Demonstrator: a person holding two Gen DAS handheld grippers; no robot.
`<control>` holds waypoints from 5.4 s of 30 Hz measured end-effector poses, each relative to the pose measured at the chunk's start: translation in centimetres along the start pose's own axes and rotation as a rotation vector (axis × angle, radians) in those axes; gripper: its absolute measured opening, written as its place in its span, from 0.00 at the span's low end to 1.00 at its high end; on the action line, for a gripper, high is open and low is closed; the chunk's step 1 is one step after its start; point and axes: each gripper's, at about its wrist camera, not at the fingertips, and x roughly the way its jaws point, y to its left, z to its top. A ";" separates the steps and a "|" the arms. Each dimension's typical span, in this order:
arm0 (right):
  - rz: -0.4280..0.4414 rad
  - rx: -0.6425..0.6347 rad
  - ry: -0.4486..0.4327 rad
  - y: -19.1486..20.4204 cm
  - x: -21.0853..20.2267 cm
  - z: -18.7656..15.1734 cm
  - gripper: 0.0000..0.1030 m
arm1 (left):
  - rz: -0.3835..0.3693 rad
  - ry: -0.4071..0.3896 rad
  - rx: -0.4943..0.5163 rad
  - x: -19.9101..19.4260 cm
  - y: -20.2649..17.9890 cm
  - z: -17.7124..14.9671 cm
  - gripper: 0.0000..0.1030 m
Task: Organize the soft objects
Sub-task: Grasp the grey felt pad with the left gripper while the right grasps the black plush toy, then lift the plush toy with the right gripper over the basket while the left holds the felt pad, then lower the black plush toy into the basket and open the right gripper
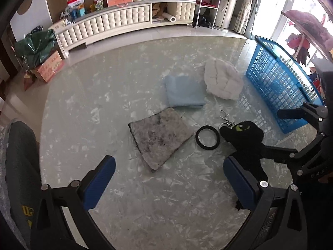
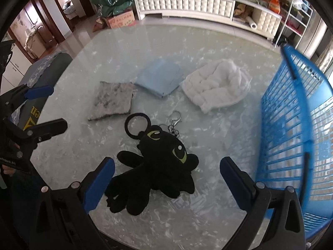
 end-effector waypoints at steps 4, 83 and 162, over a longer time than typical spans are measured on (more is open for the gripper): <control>0.011 0.013 0.037 -0.1 1.6 0.1 0.99 | 0.017 0.032 0.004 2.2 0.8 0.1 1.00; -0.021 -0.063 -0.133 0.4 -9.0 -0.8 0.60 | -0.126 -0.080 0.085 -5.1 -6.0 1.5 0.11; -0.181 0.001 0.128 -14.8 -5.3 -1.6 0.81 | -0.157 0.002 0.176 -1.5 -14.2 6.7 0.11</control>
